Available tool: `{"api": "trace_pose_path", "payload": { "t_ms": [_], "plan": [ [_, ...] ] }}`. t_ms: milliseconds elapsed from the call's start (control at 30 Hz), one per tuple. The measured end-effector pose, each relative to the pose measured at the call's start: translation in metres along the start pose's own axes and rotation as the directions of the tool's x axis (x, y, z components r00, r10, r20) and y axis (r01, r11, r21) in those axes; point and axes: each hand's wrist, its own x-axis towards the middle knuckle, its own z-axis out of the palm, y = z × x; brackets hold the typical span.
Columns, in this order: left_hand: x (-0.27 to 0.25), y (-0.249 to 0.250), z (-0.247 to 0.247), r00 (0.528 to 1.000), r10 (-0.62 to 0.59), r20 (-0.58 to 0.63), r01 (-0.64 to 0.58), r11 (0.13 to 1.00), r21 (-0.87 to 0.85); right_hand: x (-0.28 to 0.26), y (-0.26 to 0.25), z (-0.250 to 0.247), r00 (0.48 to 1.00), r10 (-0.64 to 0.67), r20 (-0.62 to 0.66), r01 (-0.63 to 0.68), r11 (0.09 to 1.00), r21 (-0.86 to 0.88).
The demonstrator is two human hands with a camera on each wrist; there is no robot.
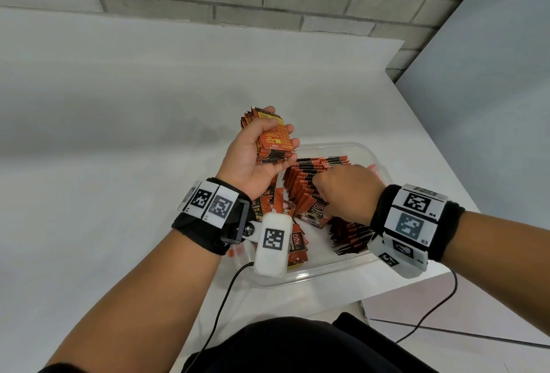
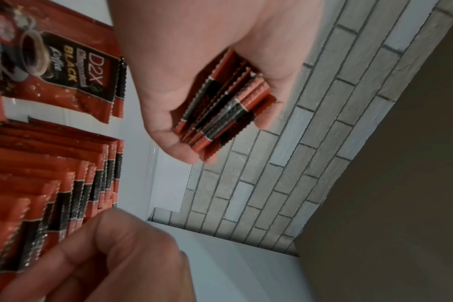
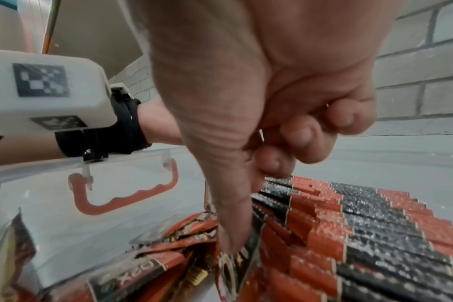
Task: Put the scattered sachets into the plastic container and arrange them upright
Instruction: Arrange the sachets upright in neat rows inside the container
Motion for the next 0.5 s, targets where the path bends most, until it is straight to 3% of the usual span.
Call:
{"api": "trace_pose_path", "payload": {
  "t_ms": [100,167,233,333,433,500],
  "plan": [
    [0.0,0.0,0.0,1.0,-0.001,0.005,0.002,1.0,-0.009,-0.011,-0.002,-0.004,0.999,0.022,-0.024,-0.017,0.986,0.167],
    [-0.001,0.002,-0.002,1.0,0.001,0.014,-0.001,1.0,-0.021,-0.02,-0.008,-0.004,0.999,0.033,-0.02,-0.024,0.929,0.369],
    [-0.002,0.005,-0.005,1.0,0.004,0.023,-0.003,1.0,-0.024,-0.024,-0.016,-0.001,0.996,0.033,0.081,-0.072,0.838,0.54],
    [-0.005,0.009,-0.011,1.0,0.001,0.013,-0.001,1.0,0.003,-0.02,-0.027,0.005,0.95,0.059,0.305,-0.262,0.68,0.685],
    [-0.006,0.012,-0.013,1.0,-0.022,-0.012,0.022,0.998,0.05,-0.012,-0.037,0.008,0.89,0.109,0.442,-0.434,0.498,0.751],
    [-0.005,0.012,-0.011,0.999,-0.038,-0.021,0.04,0.997,0.073,-0.009,-0.041,0.01,0.864,0.078,0.498,-0.481,0.424,0.768]
  ]
}}
